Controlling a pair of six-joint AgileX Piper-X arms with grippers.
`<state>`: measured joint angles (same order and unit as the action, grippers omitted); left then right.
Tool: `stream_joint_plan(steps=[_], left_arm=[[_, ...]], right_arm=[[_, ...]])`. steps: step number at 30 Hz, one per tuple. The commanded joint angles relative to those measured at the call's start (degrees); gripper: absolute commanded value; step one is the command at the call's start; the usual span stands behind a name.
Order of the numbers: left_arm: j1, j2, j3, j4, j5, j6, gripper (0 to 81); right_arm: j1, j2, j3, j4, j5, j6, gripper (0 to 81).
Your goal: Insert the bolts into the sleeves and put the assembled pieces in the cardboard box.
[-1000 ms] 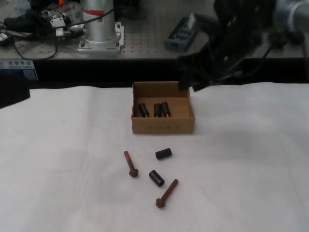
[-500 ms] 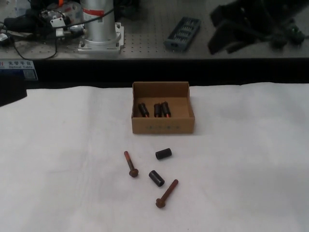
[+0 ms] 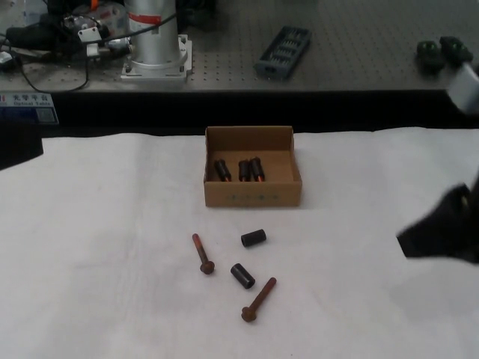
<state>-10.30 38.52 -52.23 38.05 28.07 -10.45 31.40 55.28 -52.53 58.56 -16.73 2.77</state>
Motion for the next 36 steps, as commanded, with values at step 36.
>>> stream_joint_plan(steps=[36], left_arm=[[0.15, -0.09, -0.28, 0.45, -0.40, 2.31, 34.4]], right_arm=[[0.13, 19.96, 6.66, -40.56, 6.96, -60.45, 31.1]])
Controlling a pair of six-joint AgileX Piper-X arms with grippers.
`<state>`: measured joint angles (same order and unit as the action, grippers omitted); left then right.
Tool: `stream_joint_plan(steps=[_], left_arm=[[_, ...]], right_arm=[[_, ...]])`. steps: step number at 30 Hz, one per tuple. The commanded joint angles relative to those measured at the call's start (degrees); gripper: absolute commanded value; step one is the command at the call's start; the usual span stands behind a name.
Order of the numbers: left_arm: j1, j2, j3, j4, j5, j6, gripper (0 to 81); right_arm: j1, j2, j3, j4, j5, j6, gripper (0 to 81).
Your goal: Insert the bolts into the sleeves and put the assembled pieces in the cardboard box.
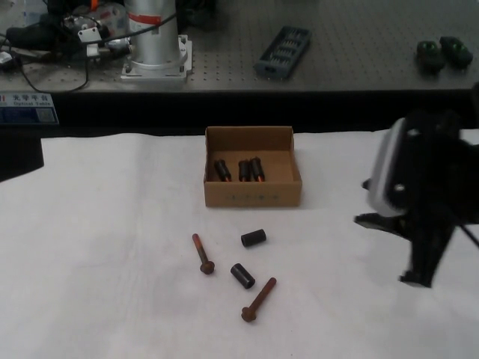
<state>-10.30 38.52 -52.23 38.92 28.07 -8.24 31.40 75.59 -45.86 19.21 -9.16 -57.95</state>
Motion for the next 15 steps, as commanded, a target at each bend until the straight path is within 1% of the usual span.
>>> stream_joint_plan(steps=[1, 5, 8, 11, 15], left_arm=[[0.15, -0.09, -0.28, -0.41, -0.40, 1.62, 34.4], [0.15, -0.09, -0.28, -0.41, -0.40, 7.06, 34.4], [0.15, -0.09, -0.28, -0.10, -0.40, 10.27, 34.4], [0.15, -0.09, -0.28, 0.37, -0.40, 13.64, 34.4], [0.15, -0.09, -0.28, 1.31, -0.40, 16.49, 34.4]], right_arm=[[0.13, 1.47, -0.01, -2.81, -0.88, -2.72, 29.8], [1.08, 6.78, -0.01, -5.79, -0.93, -13.85, 26.5], [3.57, 9.36, -0.01, -5.92, -0.99, -20.71, 26.5], [5.98, 11.39, -0.01, -6.97, -2.73, -28.16, 26.5], [8.10, 15.25, -0.01, -10.27, -7.16, -33.20, 26.5]])
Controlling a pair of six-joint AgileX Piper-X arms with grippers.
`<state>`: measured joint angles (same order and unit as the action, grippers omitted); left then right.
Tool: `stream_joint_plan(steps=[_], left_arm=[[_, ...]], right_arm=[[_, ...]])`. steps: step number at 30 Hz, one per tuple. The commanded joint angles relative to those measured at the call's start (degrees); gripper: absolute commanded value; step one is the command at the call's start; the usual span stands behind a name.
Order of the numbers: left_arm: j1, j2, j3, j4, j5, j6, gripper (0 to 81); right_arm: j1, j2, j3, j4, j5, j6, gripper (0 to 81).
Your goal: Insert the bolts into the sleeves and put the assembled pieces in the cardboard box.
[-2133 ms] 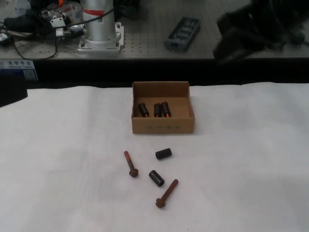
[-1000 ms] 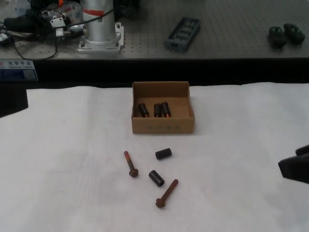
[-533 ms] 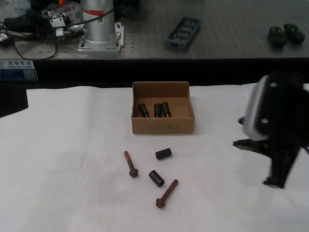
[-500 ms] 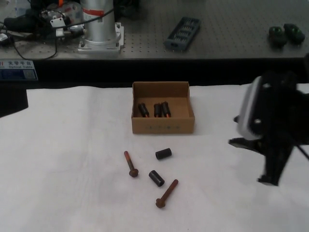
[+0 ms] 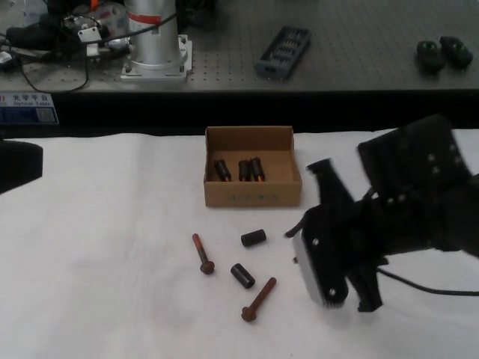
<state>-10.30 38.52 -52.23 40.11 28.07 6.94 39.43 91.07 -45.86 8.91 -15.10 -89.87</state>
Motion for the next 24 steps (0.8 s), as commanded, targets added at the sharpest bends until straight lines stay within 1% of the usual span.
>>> stream_joint_plan(steps=[1, 4, 12, 15, 24], left_arm=[[0.15, -0.09, -0.28, 0.19, -0.40, 1.47, 34.4], [0.15, -0.09, -0.28, 0.67, -0.40, 2.17, 34.4], [0.15, -0.09, -0.28, 1.30, -0.40, 2.24, 34.4], [0.15, -0.09, -0.28, 2.47, -0.40, 2.37, 34.4], [0.15, -0.09, -0.28, 3.96, -0.40, 2.54, 34.4]], right_arm=[[0.11, 0.94, -0.01, -1.29, -1.71, -1.61, 26.5], [1.10, 3.95, -0.18, -4.47, -2.42, -2.81, 26.5], [4.68, 8.05, -0.59, -4.53, -2.95, -2.80, 26.5], [4.73, 8.51, -0.59, -4.41, -4.78, -2.54, 26.5], [4.73, 9.69, -0.59, -3.15, -4.80, -2.38, 26.5]])
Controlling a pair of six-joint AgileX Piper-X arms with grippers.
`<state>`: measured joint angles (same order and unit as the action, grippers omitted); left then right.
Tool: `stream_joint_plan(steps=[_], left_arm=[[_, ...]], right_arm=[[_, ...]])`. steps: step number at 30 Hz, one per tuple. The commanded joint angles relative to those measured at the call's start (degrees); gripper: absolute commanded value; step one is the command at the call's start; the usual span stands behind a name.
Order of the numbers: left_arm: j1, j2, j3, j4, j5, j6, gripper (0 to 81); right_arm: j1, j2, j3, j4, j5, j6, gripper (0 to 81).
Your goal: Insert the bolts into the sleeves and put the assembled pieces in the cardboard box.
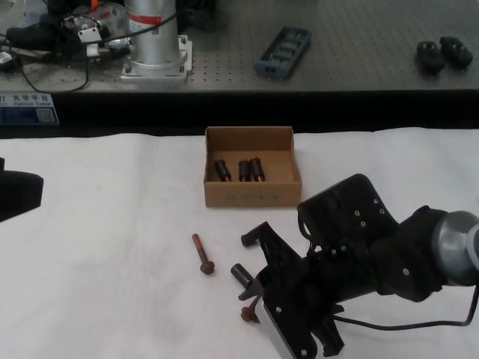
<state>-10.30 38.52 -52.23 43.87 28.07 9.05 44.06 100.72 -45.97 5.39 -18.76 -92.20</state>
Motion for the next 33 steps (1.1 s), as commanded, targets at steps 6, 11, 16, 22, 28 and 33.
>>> stream_joint_plan(steps=[6, 11, 16, 22, 28, 33], left_arm=[[0.15, -0.09, -0.28, 0.20, -0.40, 0.43, 34.4], [0.15, -0.09, -0.28, 0.20, -0.40, 0.43, 34.4], [0.15, -0.09, -0.28, 0.20, -0.40, 0.43, 34.4], [0.15, -0.09, -0.28, 0.20, -0.40, 0.43, 34.4], [0.15, -0.09, -0.28, 0.20, -0.40, 0.43, 34.4], [0.15, -0.09, -0.28, 0.20, -0.40, 0.43, 34.4]], right_arm=[[-0.26, 0.28, -0.48, 1.12, -1.11, -0.05, 26.5], [-1.21, 0.28, -0.48, 1.11, -1.11, -0.05, 26.5], [-2.11, 0.28, -0.48, 2.04, -1.11, -0.46, 26.5], [-2.24, 0.71, -0.48, 2.05, -1.86, -0.46, 26.5], [-2.24, 2.06, -1.37, 1.95, -1.96, -0.46, 26.5], [-2.24, 2.74, -2.77, 3.28, -2.16, -0.46, 26.5]])
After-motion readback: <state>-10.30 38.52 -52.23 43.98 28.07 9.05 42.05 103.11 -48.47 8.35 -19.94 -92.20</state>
